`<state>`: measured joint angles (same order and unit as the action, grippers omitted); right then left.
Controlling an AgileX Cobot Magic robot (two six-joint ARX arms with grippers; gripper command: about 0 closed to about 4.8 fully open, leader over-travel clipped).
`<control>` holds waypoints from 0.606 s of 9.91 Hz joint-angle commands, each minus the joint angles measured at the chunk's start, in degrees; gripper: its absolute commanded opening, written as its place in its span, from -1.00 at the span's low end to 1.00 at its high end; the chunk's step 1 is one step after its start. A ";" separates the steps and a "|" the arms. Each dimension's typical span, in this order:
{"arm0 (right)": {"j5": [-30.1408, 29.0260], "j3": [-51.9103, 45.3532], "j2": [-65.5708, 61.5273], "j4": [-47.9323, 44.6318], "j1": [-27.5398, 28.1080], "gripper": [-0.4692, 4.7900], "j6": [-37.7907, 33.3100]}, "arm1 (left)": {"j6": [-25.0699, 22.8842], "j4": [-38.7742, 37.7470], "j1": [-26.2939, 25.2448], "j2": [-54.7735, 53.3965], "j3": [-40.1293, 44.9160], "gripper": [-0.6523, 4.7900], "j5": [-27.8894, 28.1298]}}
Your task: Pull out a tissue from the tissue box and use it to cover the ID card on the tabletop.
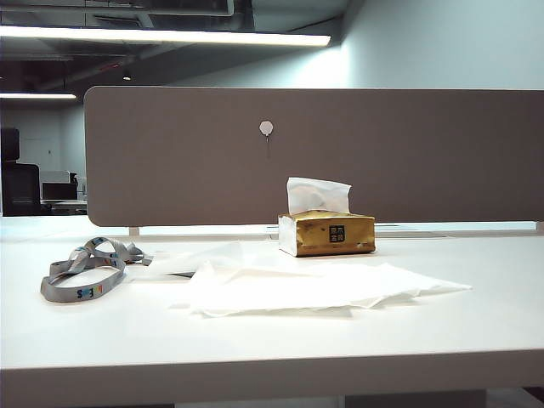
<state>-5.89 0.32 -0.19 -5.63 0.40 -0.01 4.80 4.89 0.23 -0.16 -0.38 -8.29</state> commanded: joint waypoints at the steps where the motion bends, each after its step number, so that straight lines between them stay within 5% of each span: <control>1: -5.29 -0.02 0.07 0.07 -0.11 -0.84 -0.87 | 0.20 0.28 0.07 -0.07 -0.24 -0.78 0.07; 6: -6.91 -0.02 0.07 2.89 -0.50 -0.84 -1.42 | 0.17 -0.02 0.04 -0.07 -0.24 -0.78 0.15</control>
<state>-12.49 0.32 -0.19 -2.90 -0.05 -0.89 4.80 4.89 0.23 -0.16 -0.38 -8.32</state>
